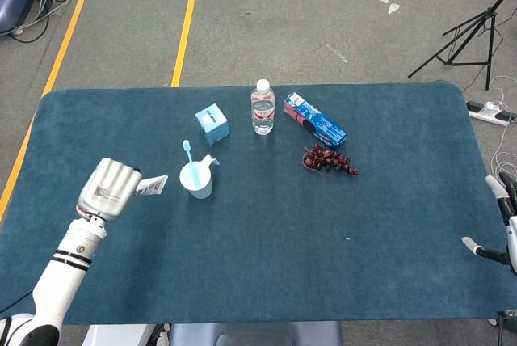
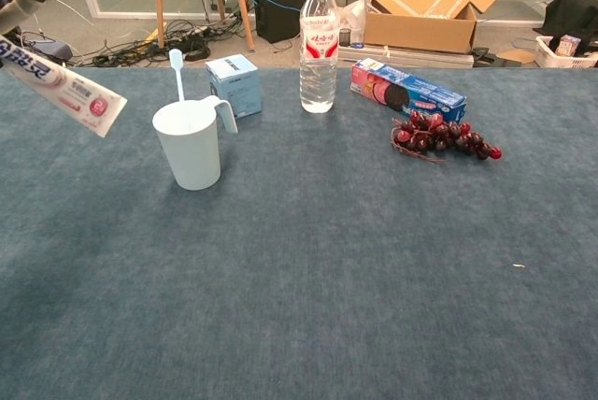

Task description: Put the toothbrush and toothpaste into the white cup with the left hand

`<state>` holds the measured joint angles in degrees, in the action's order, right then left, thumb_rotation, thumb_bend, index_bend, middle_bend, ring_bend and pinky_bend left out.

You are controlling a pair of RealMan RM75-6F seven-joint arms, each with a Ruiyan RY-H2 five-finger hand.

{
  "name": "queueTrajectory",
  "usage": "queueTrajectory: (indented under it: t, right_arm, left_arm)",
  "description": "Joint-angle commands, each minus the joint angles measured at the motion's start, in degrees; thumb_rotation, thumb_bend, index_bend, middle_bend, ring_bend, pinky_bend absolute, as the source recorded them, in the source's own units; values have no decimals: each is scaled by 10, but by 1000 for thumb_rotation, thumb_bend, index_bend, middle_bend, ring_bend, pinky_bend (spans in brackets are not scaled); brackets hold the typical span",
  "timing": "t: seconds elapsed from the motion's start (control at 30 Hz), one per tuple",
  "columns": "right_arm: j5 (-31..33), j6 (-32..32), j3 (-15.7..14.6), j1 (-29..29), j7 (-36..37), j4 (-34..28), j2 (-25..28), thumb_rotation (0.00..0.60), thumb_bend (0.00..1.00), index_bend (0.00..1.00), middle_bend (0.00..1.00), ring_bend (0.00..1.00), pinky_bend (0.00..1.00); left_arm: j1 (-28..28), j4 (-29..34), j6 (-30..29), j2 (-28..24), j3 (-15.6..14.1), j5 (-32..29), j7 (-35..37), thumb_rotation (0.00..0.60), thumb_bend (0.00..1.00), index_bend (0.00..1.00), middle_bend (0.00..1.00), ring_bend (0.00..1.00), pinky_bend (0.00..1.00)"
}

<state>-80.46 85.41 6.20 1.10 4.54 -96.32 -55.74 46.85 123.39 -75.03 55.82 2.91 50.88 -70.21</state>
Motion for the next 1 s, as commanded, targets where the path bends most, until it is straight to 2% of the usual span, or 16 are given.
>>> queueTrajectory:
  t: [0.03,0.4,1.0]
  right_arm:
    - [1,-1,0,0,0,0,0,600,0,14,0,0,261]
    - [0,3,0,-2,6,0,3,600,0,14,0,0,261]
    - [-2,0,-2,-2,4,-1,1,600,0,14,0,0,261]
  left_arm:
    - [10,-2,4,-2,9,-3,-1,600,317,776,1000,1000,1000]
    - [53,-24,24,13,32,-30,-23,600,318,775,1000,1000,1000]
    - [94,-38,32,59,32,-36,-40,600,318,773,1000,1000,1000]
